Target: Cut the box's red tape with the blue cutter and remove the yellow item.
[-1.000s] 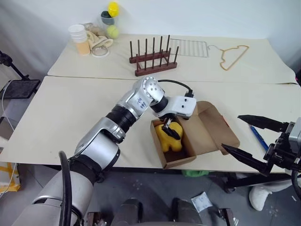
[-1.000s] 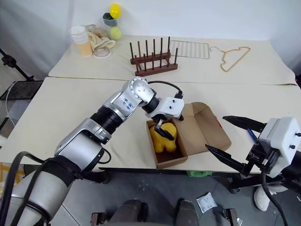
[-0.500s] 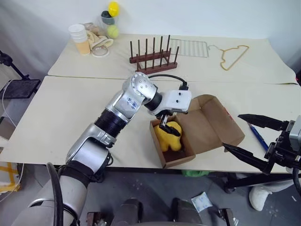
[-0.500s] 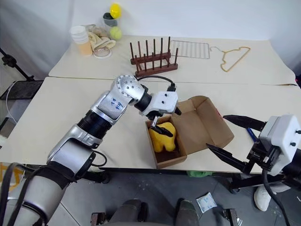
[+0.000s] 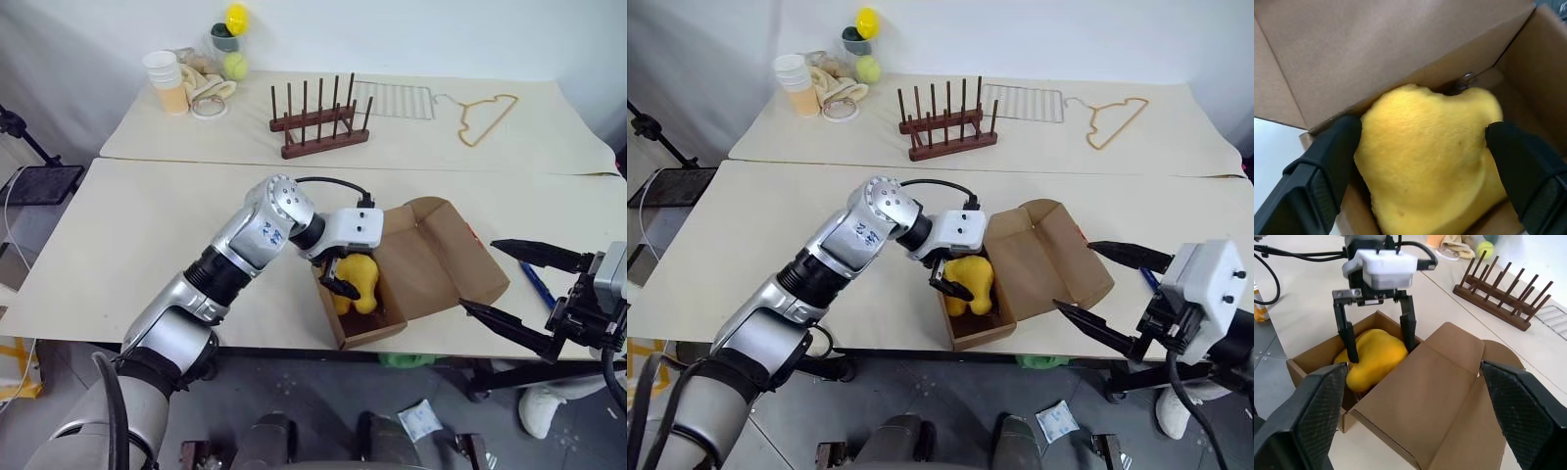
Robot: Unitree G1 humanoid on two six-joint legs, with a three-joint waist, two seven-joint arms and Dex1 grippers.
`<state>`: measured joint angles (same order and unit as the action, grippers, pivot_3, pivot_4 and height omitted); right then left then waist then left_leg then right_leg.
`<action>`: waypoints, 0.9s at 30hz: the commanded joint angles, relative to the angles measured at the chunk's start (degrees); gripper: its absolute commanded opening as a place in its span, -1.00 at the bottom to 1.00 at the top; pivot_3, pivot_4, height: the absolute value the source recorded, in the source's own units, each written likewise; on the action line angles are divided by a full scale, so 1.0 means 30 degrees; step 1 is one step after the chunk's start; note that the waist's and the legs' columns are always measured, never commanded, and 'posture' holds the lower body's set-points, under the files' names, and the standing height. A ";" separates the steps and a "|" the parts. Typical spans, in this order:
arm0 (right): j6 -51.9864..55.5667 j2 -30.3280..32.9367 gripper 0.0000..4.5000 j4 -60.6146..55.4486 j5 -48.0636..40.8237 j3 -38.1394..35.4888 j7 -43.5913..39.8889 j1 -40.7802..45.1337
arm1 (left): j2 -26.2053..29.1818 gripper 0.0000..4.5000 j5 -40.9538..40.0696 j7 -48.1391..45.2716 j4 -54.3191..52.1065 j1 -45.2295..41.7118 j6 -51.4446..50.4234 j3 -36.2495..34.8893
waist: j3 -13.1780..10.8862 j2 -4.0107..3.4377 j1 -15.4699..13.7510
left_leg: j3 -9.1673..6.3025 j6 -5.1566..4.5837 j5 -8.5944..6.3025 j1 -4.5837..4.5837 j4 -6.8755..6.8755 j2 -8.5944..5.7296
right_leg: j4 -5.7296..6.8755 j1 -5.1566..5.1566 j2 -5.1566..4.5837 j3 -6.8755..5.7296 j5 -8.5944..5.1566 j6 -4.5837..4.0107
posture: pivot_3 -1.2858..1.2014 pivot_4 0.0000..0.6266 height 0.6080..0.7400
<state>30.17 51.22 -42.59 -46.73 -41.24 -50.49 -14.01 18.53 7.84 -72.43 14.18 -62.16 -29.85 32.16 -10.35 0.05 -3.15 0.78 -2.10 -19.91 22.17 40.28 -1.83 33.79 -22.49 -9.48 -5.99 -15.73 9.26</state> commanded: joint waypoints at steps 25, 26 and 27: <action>-0.1673 -0.1358 1.00 -0.0680 -0.0721 0.0340 -0.0040 0.0261 | -0.2216 -0.91 -0.6317 -0.0171 0.7016 -0.2732 0.3428 -0.7628 | 0.0001 -0.0002 0.0066 | 0.0003 0.0000 0.0000 -0.0006 0.0013 0.0000 | 0.0012 0.0002 0.0000 -0.0005 0.0000 0.0001 | 0.03 -0.52 1.00; -0.1753 -0.1398 1.00 -0.0639 -0.0776 0.0479 -0.0051 0.0393 | -0.2495 -0.91 -0.8124 -0.0059 0.6939 -0.2744 0.3036 -0.9469 | -0.0001 0.0001 0.0081 | 0.0004 0.0000 0.0000 -0.0013 0.0008 0.0000 | 0.0017 0.0002 0.0000 -0.0005 0.0000 0.0001 | 0.03 -0.52 1.00; -0.1829 -0.1522 1.00 -0.0625 -0.0943 0.0696 0.0039 0.0641 | -0.2549 -0.91 -0.9810 0.0199 0.6728 -0.2632 0.2493 -1.1293 | -0.0001 0.0001 0.0100 | 0.0001 0.0001 0.0000 -0.0005 0.0008 0.0006 | 0.0019 -0.0005 0.0000 -0.0008 0.0000 0.0001 | 0.03 -0.52 1.00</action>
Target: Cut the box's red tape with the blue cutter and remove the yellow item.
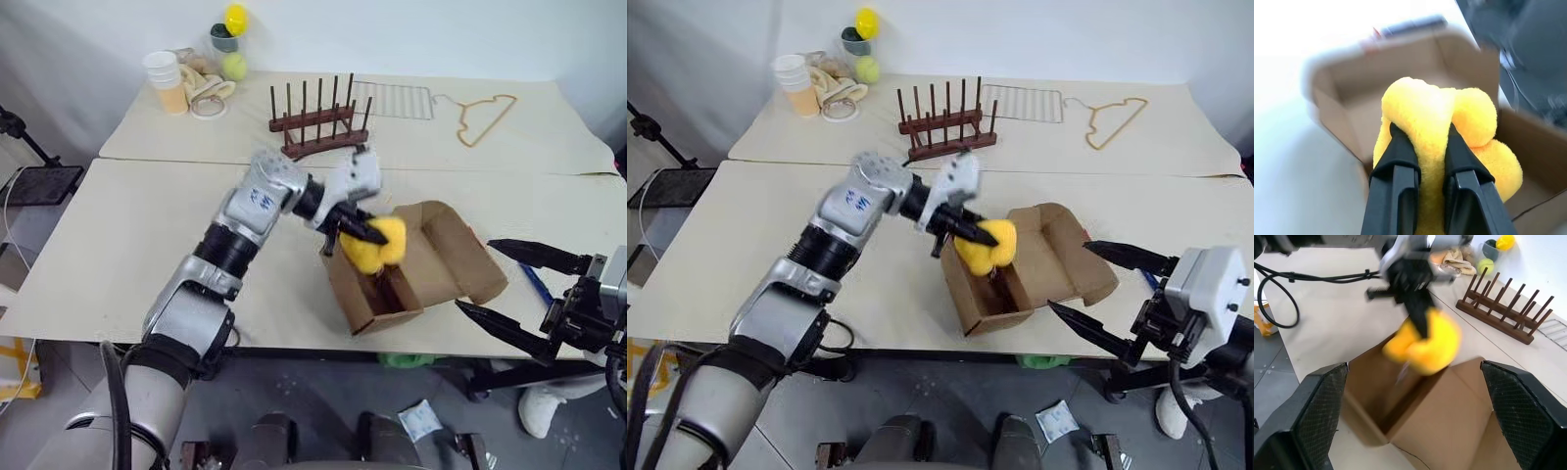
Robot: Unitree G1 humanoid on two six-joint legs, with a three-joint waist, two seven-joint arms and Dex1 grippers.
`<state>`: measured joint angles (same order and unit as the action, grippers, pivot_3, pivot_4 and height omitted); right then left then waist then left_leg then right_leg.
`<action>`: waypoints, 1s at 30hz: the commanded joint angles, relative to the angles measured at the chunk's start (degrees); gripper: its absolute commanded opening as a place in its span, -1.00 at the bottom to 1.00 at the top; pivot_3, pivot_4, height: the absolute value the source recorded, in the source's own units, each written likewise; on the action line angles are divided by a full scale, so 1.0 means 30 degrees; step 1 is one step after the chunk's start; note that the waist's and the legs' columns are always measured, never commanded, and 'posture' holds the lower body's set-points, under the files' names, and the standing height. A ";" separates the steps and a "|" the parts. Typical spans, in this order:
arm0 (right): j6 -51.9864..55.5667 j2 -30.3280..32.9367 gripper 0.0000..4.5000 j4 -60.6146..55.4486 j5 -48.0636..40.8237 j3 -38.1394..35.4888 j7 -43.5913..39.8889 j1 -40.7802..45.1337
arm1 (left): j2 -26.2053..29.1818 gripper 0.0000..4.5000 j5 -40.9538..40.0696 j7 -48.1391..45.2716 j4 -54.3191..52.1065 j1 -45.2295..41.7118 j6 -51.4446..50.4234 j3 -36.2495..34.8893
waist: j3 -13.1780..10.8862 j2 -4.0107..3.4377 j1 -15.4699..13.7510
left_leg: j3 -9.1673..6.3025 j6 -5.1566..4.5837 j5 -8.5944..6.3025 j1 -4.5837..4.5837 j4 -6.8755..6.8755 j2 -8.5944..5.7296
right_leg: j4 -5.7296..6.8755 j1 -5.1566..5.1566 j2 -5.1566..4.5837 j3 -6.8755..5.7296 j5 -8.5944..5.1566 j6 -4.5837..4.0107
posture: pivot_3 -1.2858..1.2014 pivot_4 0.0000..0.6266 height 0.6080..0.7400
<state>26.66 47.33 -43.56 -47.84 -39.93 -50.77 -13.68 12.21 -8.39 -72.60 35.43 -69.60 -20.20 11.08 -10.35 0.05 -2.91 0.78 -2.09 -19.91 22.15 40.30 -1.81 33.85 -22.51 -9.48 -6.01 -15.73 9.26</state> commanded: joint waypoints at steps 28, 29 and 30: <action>-0.4324 -0.1658 1.00 0.3485 0.2586 0.6648 -0.1823 0.3752 | 0.9588 0.34 -0.5054 0.5911 -0.6278 1.4452 0.0994 -1.0364 | 0.0024 0.0044 0.0190 | 0.0017 0.0057 -0.0041 -0.0249 -0.0084 0.0089 | 0.0019 0.0147 0.0005 -0.0010 0.0001 -0.0002 | 0.03 -0.52 1.00; -0.4336 -0.1491 1.00 0.3739 0.2535 0.6399 -0.2034 0.3729 | 0.9983 0.46 -0.5397 0.5439 -0.6633 1.4579 0.0855 -1.0603 | 0.0023 0.0045 0.0282 | 0.0019 0.0059 -0.0043 -0.0253 -0.0087 0.0092 | 0.0020 0.0146 0.0008 -0.0010 0.0002 -0.0003 | 0.03 -0.52 1.00; -0.4391 -0.1333 1.00 0.3993 0.2530 0.6199 -0.2277 0.3721 | 1.0330 0.58 -0.5854 0.5041 -0.6967 1.4683 0.0596 -1.0885 | 0.0024 0.0044 0.0395 | 0.0024 0.0063 -0.0045 -0.0252 -0.0092 0.0094 | 0.0020 0.0137 0.0015 -0.0011 0.0001 -0.0003 | 0.03 -0.52 1.00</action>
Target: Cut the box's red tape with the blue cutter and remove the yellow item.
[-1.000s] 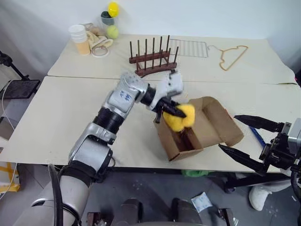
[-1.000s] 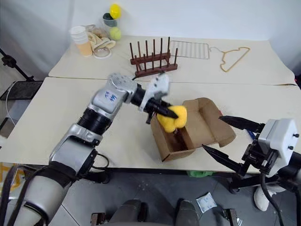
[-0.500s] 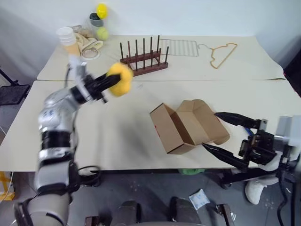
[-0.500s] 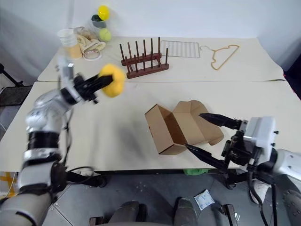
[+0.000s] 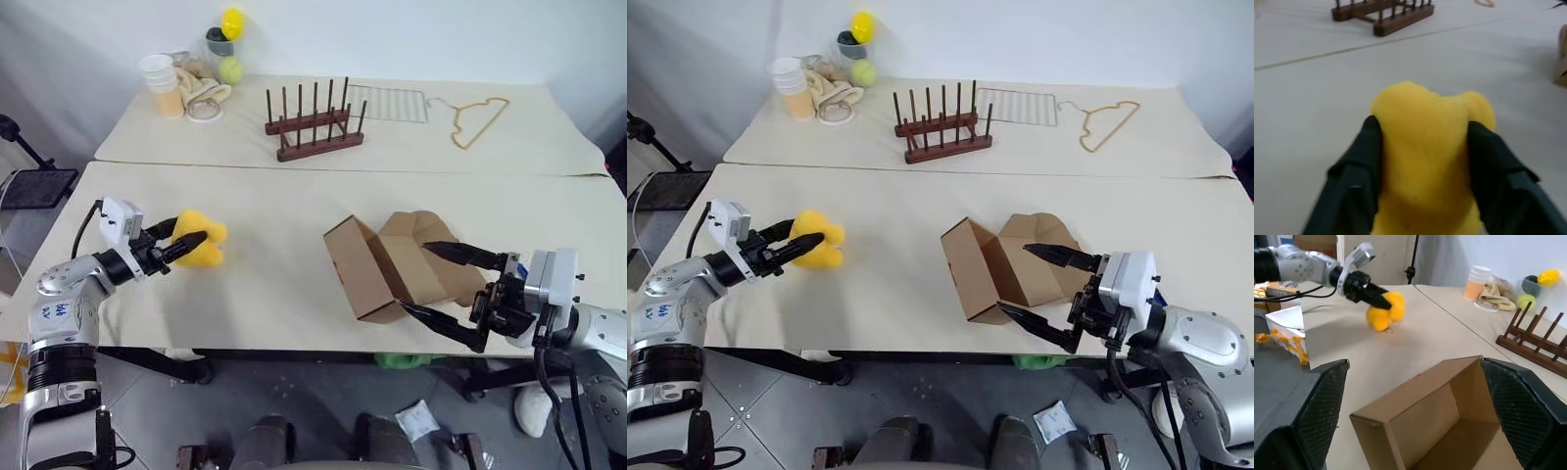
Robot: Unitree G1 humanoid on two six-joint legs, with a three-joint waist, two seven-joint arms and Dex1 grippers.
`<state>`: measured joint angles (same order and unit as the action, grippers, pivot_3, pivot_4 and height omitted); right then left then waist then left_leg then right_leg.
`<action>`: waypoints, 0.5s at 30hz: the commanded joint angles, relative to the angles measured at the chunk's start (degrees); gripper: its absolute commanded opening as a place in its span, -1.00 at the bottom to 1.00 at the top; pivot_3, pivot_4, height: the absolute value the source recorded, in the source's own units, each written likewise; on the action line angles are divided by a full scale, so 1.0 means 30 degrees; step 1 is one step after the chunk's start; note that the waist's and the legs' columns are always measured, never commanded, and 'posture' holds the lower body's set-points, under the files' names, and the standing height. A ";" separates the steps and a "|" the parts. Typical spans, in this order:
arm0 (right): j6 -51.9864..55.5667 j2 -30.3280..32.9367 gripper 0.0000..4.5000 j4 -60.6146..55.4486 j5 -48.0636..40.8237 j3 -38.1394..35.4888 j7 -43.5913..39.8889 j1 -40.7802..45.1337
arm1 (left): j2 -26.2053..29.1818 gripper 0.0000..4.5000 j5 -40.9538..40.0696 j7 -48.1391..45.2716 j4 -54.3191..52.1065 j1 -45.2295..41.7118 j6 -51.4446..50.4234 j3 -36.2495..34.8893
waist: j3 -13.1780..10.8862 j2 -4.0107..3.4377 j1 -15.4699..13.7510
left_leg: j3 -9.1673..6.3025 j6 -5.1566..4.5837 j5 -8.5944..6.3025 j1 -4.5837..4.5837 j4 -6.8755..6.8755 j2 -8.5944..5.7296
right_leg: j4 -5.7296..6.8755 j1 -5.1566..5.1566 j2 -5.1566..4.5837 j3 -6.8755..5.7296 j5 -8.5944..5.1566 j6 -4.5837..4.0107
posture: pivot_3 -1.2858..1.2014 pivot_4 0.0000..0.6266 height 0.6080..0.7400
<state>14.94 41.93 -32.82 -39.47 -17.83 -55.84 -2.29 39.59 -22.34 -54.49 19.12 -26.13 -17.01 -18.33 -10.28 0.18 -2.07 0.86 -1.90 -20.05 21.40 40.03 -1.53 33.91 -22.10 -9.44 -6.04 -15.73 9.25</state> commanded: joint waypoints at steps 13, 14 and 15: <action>-0.0322 0.1498 1.00 0.1780 -0.0528 -0.2258 -0.1977 0.0001 | 0.4560 0.99 -0.0941 -0.3592 -0.2292 0.4532 0.2375 -0.2930 | 0.0000 -0.0003 0.0257 | 0.0139 0.0007 -0.0054 -0.0040 -0.0045 0.0098 | -0.0007 -0.0056 -0.0002 0.0006 -0.0001 -0.0004 | 0.03 -0.52 1.00; -0.0535 0.1500 1.00 0.1745 -0.0368 -0.2343 -0.2092 -0.0227 | 0.4645 0.99 -0.1173 -0.3754 -0.2498 0.5213 0.2227 -0.3217 | 0.0000 -0.0004 0.0256 | 0.0162 0.0005 -0.0062 -0.0034 -0.0049 0.0107 | 0.0002 -0.0084 -0.0002 0.0008 -0.0002 -0.0005 | 0.03 -0.52 1.00; -0.0665 0.1485 1.00 0.1724 -0.0281 -0.2407 -0.2128 -0.0373 | 0.4661 0.99 -0.1331 -0.3775 -0.2675 0.5614 0.2095 -0.3363 | 0.0000 -0.0004 0.0257 | 0.0178 0.0002 -0.0073 -0.0034 -0.0049 0.0116 | 0.0003 -0.0090 -0.0001 0.0006 -0.0002 -0.0005 | 0.03 -0.52 1.00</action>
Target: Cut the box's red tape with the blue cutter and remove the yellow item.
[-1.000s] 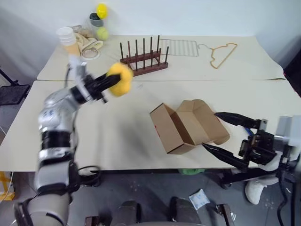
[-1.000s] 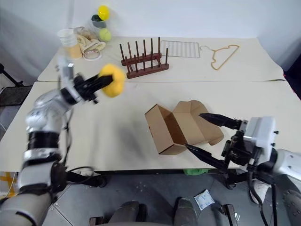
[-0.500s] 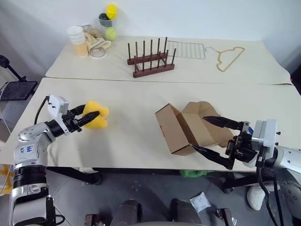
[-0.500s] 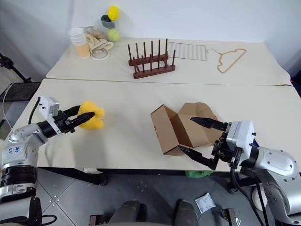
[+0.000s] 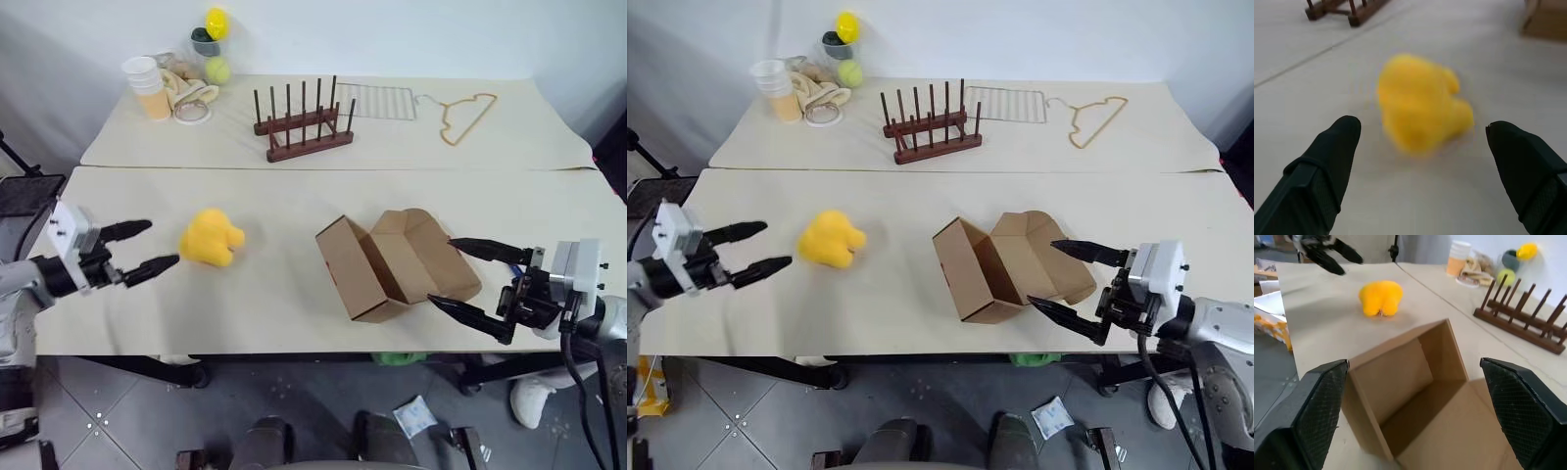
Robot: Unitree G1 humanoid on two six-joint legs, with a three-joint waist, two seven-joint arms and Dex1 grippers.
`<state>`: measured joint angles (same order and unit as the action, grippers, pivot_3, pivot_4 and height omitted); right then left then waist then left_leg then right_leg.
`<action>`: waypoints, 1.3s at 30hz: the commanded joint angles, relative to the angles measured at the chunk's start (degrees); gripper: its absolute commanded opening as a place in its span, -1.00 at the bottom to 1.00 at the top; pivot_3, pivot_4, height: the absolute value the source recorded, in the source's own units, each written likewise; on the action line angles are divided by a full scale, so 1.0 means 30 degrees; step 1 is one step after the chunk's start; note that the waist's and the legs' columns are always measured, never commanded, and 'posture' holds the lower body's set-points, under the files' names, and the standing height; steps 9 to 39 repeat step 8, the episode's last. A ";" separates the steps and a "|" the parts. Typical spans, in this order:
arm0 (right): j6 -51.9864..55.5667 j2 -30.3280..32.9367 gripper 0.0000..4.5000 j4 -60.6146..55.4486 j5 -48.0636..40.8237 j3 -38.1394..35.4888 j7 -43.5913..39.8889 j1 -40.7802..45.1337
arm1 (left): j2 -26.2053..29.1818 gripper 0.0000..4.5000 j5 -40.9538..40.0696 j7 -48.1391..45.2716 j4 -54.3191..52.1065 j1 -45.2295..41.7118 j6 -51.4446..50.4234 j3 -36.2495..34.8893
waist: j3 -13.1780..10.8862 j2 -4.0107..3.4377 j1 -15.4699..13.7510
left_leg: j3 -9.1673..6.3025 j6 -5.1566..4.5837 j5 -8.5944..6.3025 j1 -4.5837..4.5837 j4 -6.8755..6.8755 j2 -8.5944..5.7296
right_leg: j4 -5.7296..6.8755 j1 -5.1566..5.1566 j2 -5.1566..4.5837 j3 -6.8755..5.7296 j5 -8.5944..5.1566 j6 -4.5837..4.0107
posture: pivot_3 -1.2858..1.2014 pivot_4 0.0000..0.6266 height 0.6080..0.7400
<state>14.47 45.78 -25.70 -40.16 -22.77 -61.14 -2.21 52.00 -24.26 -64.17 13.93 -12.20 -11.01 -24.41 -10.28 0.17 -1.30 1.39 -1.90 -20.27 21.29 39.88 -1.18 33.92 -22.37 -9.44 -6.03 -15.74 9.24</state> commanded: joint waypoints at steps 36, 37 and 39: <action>-0.2287 -0.0597 1.00 -0.0375 0.1221 -0.0617 -0.0410 -0.1691 | -0.1074 0.99 -0.0647 0.1102 -0.4644 0.3571 -0.0105 -0.1264 | 0.0000 0.0001 -0.0092 | 0.0036 -0.0035 -0.0037 -0.0012 0.0033 0.0003 | -0.0010 0.0021 -0.0026 0.0012 0.0000 -0.0002 | 0.03 -0.52 1.00; -0.2287 -0.0597 1.00 -0.0375 0.1221 -0.0617 -0.0410 -0.1691 | -0.1074 0.99 -0.0647 0.1102 -0.4644 0.3571 -0.0105 -0.1264 | 0.0000 0.0001 -0.0092 | 0.0036 -0.0035 -0.0037 -0.0012 0.0033 0.0003 | -0.0010 0.0021 -0.0026 0.0012 0.0000 -0.0002 | 0.03 -0.52 1.00; -0.2287 -0.0597 1.00 -0.0375 0.1221 -0.0617 -0.0410 -0.1691 | -0.1074 0.99 -0.0647 0.1102 -0.4644 0.3571 -0.0105 -0.1264 | 0.0000 0.0001 -0.0092 | 0.0036 -0.0035 -0.0037 -0.0012 0.0033 0.0003 | -0.0010 0.0021 -0.0026 0.0012 0.0000 -0.0002 | 0.03 -0.52 1.00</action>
